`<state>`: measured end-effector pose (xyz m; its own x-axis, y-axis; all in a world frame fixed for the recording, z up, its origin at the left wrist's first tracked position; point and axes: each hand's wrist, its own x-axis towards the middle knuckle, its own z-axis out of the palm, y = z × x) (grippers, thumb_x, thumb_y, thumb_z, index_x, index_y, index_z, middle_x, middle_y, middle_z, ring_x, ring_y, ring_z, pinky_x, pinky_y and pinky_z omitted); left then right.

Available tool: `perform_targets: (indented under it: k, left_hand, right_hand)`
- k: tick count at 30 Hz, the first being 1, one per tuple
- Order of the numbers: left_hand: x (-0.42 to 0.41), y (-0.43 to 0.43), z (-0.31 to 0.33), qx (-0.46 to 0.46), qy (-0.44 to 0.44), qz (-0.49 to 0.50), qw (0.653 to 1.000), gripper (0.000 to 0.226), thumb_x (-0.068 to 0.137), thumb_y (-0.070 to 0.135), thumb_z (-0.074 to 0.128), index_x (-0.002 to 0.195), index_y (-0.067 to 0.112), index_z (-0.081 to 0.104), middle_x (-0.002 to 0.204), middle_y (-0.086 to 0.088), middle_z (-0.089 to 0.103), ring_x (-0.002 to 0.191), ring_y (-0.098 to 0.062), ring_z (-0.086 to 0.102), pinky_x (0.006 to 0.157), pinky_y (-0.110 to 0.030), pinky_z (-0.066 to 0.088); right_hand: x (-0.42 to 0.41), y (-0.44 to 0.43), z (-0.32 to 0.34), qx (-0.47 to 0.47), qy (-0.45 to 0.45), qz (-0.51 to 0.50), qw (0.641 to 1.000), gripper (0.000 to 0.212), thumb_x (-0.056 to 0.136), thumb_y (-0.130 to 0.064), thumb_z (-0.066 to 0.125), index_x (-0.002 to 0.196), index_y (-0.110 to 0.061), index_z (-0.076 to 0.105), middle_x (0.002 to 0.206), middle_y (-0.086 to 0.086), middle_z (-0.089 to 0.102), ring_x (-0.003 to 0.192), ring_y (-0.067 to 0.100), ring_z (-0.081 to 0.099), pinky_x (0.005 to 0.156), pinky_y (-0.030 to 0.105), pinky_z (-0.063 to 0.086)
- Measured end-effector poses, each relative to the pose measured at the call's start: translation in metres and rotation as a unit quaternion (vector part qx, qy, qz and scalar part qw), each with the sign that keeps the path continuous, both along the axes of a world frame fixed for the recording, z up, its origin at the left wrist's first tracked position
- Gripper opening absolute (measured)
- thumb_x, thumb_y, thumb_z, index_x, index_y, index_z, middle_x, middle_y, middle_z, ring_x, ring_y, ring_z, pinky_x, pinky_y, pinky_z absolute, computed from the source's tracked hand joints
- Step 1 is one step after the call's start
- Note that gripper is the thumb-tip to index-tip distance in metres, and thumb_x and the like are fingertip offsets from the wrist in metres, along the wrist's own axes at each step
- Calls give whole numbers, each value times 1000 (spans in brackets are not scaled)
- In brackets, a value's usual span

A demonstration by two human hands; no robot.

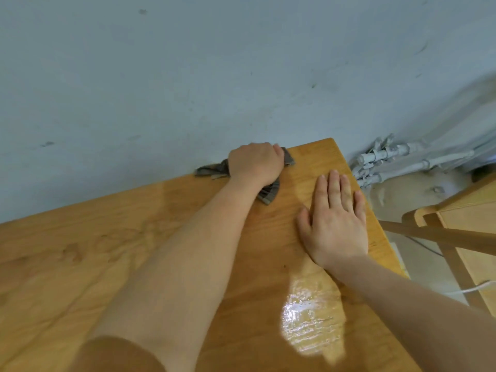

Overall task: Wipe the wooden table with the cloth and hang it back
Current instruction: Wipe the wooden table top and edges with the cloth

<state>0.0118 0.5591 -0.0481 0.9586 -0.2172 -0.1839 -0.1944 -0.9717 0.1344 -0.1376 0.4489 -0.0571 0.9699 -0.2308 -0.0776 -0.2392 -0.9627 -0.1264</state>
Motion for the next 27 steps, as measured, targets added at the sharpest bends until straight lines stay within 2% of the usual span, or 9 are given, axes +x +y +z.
perform_targets:
  k: [2,4,9,11,15,18,22,27]
  left_hand:
    - [0,-12,-3,-33,-12,-22,999,45,99,38,18,78,16,51,70,1,53,59,-18,46,51,-30,24]
    - [-2,8,-5,-47,-22,-35,998,41,98,41,18,86,17,49,73,3,51,59,-17,44,52,-31,27]
    - [-20,117,-12,-20,-62,31,997,43,98,46,19,83,20,49,67,5,48,61,-20,46,52,-32,32]
    - [-31,162,-12,-19,-75,64,995,44,98,45,20,79,20,50,69,2,53,64,-22,50,59,-33,38]
    - [-39,209,-11,-29,-98,85,991,46,98,43,21,78,18,53,74,-1,57,71,-25,54,67,-38,43]
    - [-43,231,-15,-19,-100,83,991,46,98,41,21,82,16,56,76,-1,58,72,-25,53,72,-39,41]
    - [-47,273,-16,-7,-108,107,988,43,98,39,21,79,17,53,75,0,57,71,-23,51,75,-39,39]
    - [-40,268,-10,11,-89,123,988,42,98,36,23,86,13,56,82,-3,59,75,-24,48,77,-40,38]
  right_hand:
    - [2,-2,1,5,2,-5,1000,74,93,-49,16,154,-6,16,162,15,10,151,27,3,121,48,3]
    - [3,-1,3,6,11,-11,1000,75,93,-50,17,154,-8,14,163,13,8,151,25,1,121,46,2]
    - [-2,1,6,1,26,-30,999,73,92,-47,20,154,-9,17,162,14,10,150,27,3,121,49,3]
    - [-3,14,14,5,33,-35,999,67,95,-42,23,153,-9,18,162,15,12,150,29,4,120,52,7]
    - [7,107,27,106,12,47,993,59,99,-33,34,153,-10,20,162,8,15,150,23,3,120,44,9]
    - [9,191,22,184,15,77,980,59,101,-30,31,154,-10,15,164,6,6,151,20,-4,122,40,0]
    - [-2,231,2,102,15,78,992,64,100,-36,18,154,-6,3,163,13,-6,150,26,-11,119,43,-10]
    - [4,236,-2,74,-7,62,995,68,94,-39,15,154,-6,14,163,13,6,151,26,-1,120,44,-4]
